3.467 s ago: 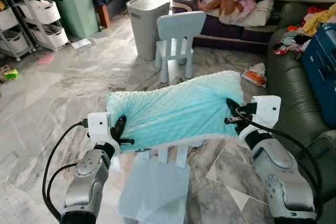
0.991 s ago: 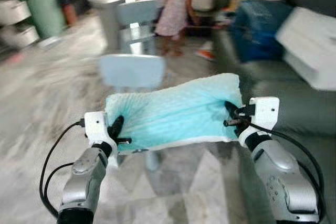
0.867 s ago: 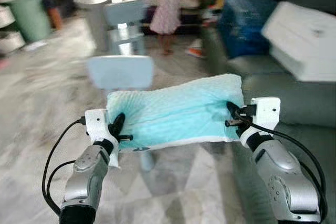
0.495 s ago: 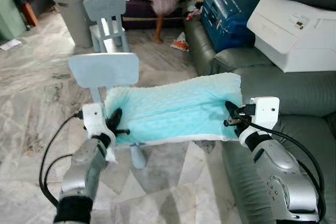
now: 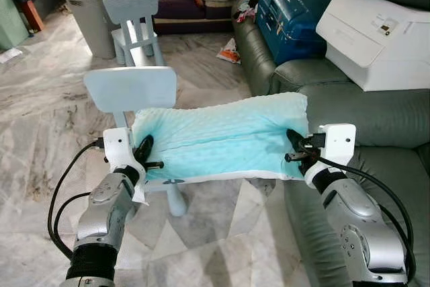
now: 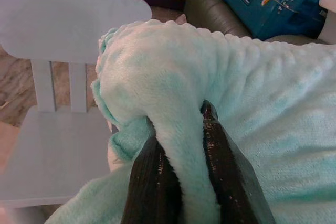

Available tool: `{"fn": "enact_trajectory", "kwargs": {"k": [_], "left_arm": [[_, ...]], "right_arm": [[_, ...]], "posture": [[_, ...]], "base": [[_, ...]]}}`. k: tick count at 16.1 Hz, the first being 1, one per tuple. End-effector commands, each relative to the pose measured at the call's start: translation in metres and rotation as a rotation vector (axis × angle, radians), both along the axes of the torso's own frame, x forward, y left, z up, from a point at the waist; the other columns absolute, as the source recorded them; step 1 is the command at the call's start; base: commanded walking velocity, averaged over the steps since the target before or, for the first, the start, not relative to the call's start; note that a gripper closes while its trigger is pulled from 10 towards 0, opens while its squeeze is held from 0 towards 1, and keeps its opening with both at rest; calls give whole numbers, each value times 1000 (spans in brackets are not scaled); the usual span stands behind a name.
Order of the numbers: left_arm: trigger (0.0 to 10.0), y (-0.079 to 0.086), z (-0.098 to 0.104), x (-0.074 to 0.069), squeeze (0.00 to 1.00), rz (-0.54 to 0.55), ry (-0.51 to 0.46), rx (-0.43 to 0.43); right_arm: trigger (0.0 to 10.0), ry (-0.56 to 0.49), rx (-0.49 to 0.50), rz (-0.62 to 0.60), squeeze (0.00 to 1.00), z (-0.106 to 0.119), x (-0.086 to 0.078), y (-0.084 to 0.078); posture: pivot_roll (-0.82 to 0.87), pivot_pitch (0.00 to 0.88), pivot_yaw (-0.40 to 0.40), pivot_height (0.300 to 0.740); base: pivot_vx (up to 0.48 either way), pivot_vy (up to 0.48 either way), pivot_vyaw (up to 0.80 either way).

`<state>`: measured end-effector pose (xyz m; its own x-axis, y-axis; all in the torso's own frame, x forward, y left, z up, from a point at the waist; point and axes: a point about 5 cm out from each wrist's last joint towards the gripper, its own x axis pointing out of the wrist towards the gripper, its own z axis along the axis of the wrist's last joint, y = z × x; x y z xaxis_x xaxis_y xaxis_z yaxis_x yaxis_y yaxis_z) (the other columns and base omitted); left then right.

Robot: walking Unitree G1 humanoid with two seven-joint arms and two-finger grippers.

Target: Move the pillow to the sofa

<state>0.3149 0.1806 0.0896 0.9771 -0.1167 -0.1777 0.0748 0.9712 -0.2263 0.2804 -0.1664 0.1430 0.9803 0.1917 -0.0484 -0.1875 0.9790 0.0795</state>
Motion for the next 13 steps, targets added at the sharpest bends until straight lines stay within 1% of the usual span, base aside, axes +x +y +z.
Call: {"fn": "enact_trajectory", "kwargs": {"k": [1,2,13], "left_arm": [[10000,12,2,1,0,39,4,7],[10000,11,2,1,0,32,5,10],[10000,13,-2,2,0,12,36,42]], "right_arm": [[10000,-36,-7,-31,0,10,2,-6],[10000,-44,-3,-30,0,11,1,-6],[10000,-51,-5,-34,0,11,-1,-4]], "posture": [[-167,0,32,740],[-167,0,32,740],[-171,0,41,740]], "base": [[0,480,-800],[0,480,-413],[0,480,0]]}}
